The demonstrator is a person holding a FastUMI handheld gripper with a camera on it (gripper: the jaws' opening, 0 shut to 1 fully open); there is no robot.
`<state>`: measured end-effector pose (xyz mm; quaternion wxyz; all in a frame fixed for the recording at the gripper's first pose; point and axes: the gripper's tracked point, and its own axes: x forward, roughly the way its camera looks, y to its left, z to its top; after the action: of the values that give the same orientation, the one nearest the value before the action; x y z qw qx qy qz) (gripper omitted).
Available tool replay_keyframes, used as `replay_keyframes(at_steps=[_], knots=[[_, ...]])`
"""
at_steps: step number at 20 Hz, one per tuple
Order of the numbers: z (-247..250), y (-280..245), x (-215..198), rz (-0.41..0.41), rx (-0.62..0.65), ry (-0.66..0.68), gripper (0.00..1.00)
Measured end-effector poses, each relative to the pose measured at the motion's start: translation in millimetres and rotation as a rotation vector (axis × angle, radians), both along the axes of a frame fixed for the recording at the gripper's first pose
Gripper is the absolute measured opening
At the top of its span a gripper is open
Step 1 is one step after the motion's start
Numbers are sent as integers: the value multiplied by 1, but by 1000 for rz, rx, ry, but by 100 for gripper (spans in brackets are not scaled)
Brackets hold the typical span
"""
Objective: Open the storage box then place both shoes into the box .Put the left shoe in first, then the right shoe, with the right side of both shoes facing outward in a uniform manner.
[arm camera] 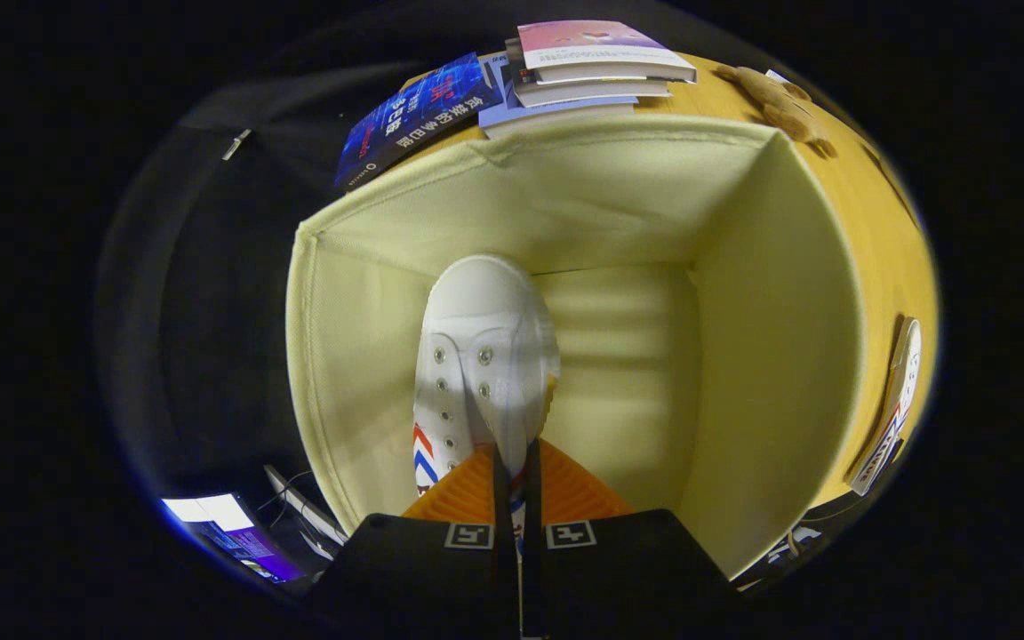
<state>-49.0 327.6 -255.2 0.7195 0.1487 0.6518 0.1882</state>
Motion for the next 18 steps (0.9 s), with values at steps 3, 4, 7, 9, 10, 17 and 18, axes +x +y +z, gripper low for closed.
replay_keyframes(at_steps=[3, 4, 7, 9, 10, 17, 18], knots=[[-19, 4, -4, 19, -38, 8, 7], [-26, 4, -5, 26, -55, 5, 7], [-40, 3, -8, 42, -100, -13, 7], [-43, 3, -7, 38, -104, -11, 6], [-42, 3, -9, 47, -100, -13, 8], [-24, 4, -10, 54, -48, -24, 62], [-18, 4, -10, 58, -40, -33, 78]])
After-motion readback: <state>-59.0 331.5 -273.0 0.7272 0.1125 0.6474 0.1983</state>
